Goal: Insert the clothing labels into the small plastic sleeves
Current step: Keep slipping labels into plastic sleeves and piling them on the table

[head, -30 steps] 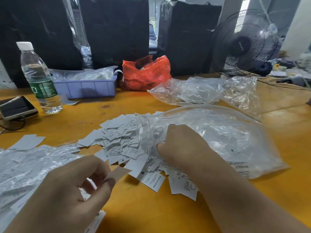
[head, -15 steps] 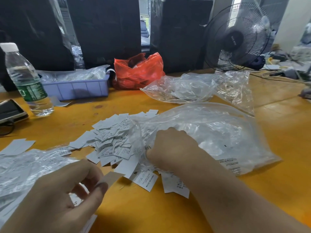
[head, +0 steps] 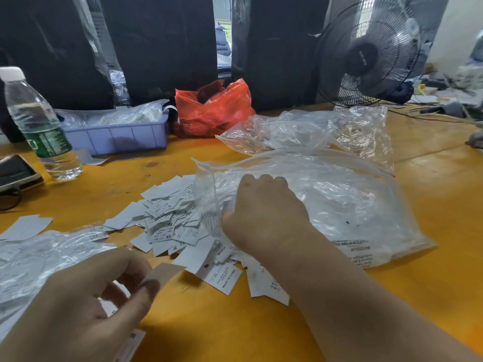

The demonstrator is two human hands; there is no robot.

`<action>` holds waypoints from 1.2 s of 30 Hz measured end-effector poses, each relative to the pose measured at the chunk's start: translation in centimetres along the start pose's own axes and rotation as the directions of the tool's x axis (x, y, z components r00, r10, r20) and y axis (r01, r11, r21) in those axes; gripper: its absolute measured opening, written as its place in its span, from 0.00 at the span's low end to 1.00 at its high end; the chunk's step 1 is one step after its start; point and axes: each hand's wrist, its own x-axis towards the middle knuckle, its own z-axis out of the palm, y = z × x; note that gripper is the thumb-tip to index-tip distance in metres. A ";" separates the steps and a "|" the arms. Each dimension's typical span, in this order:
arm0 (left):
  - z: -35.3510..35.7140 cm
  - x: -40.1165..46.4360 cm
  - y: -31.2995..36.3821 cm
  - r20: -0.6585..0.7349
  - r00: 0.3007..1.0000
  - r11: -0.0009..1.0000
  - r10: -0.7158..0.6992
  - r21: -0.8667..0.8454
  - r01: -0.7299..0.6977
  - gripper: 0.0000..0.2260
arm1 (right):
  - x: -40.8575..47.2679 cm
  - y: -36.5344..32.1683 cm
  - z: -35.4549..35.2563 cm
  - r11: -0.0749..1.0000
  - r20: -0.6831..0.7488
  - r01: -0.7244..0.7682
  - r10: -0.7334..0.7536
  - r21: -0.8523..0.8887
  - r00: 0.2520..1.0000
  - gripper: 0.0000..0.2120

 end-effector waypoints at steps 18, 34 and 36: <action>-1.6 0.7 5.5 -0.047 0.999 1.000 -0.008 -0.004 0.008 0.05 | 0.1 1.0 -2.7 0.996 -0.195 -0.087 0.078 -0.037 0.978 0.26; -2.6 0.8 6.7 -0.023 0.986 0.983 -0.163 -0.095 0.160 0.04 | -4.7 -4.4 -1.9 0.379 -0.435 0.560 -0.369 0.736 0.821 0.16; -2.6 0.8 6.4 -0.063 0.974 0.970 -0.218 -0.127 0.209 0.05 | -4.4 -4.6 -1.6 0.194 -0.312 0.402 -0.370 0.895 0.875 0.16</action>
